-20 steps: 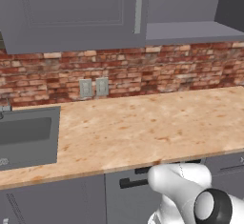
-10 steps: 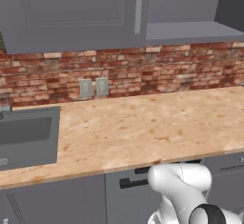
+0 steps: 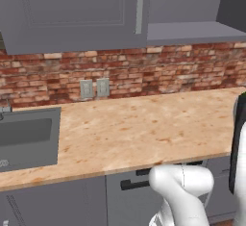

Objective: Open the cabinet, pick the kettle from the cabinet, and place it in the sink.

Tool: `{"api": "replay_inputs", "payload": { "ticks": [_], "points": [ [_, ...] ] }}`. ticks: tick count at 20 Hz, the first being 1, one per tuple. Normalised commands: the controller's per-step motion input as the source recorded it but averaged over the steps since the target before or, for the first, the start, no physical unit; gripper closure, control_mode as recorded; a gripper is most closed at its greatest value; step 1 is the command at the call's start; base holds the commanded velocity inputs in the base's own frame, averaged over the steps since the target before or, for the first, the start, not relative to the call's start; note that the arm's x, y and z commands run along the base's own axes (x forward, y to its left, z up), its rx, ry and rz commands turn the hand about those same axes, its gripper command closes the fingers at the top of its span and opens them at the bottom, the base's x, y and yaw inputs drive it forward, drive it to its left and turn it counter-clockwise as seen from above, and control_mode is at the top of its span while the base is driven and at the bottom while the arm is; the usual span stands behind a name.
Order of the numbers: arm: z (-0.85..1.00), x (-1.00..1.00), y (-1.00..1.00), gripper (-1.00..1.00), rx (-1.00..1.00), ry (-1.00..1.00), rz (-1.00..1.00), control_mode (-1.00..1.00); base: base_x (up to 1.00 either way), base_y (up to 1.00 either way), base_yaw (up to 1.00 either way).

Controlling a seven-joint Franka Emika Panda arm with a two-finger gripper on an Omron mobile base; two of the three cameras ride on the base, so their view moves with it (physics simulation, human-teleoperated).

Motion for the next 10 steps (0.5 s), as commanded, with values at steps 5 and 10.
{"api": "replay_inputs", "payload": {
  "ticks": [5,10],
  "points": [
    [0.15,-0.03,0.54,-1.00,-0.23,0.10,0.17,-1.00,0.00,0.00,0.00],
    [0.11,-0.04,0.56,-1.00,-0.26,0.09,0.16,-1.00,0.00,0.00,0.00]
  ]
}}
